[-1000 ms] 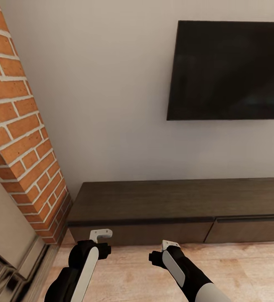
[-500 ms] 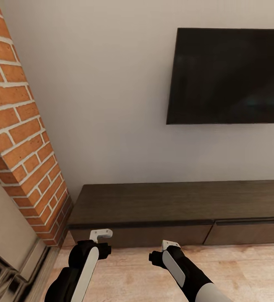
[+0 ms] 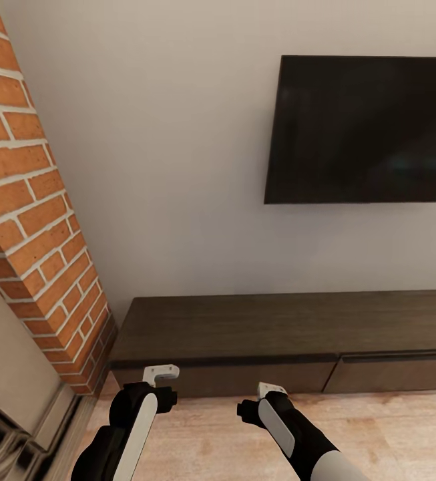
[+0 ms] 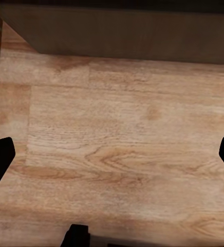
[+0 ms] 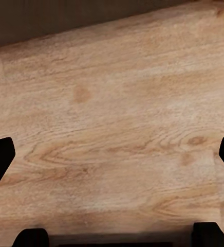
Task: Place each of the two pumpkins and all three candles from the living room inside a cabinet in the living room (use any cabinet), then make sure every cabinet is closed, and position the cauldron so it is next to a table in the living room.
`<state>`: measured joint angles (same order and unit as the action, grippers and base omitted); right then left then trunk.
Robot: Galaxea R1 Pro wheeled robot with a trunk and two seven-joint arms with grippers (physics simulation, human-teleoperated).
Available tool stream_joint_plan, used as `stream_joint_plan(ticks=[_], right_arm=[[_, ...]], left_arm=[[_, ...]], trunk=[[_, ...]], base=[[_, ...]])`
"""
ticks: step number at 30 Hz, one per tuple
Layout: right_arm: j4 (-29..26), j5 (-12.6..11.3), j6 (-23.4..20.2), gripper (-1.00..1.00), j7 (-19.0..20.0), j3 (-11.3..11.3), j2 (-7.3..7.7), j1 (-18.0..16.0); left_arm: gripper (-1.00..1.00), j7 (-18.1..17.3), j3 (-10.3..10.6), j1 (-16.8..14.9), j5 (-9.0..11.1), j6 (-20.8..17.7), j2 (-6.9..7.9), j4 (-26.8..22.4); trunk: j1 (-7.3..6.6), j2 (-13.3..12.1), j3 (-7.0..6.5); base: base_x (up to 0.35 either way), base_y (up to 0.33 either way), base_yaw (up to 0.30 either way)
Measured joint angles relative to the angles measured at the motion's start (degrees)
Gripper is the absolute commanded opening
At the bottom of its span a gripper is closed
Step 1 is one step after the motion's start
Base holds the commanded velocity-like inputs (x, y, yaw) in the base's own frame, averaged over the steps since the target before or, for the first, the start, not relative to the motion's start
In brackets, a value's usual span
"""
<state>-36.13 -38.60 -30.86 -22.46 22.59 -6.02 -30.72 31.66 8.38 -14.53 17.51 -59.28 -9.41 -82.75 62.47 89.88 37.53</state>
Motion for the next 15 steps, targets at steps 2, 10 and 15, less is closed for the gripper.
stream_joint_plan(ticks=[2,10,15], right_arm=[[0.0,0.0,0.0,1.00,0.0,0.0,0.00,0.0],[0.0,0.0,0.0,1.00,0.0,0.0,0.00,0.0],[0.0,0.0,0.0,1.00,0.0,0.0,0.00,0.0]], left_arm=[[1.00,0.0,0.0,0.0,0.0,0.0,0.00,0.0],[1.00,0.0,0.0,0.0,0.0,0.0,0.02,0.0],[1.00,0.0,0.0,0.0,0.0,0.0,0.01,0.0]], trunk=[[-0.44,-0.8,-0.36],[-2.20,-4.0,-1.80],[-3.30,-6.0,-2.69]], base=[[0.000,0.000,0.000],[0.000,0.000,0.000],[0.000,0.000,0.000]])
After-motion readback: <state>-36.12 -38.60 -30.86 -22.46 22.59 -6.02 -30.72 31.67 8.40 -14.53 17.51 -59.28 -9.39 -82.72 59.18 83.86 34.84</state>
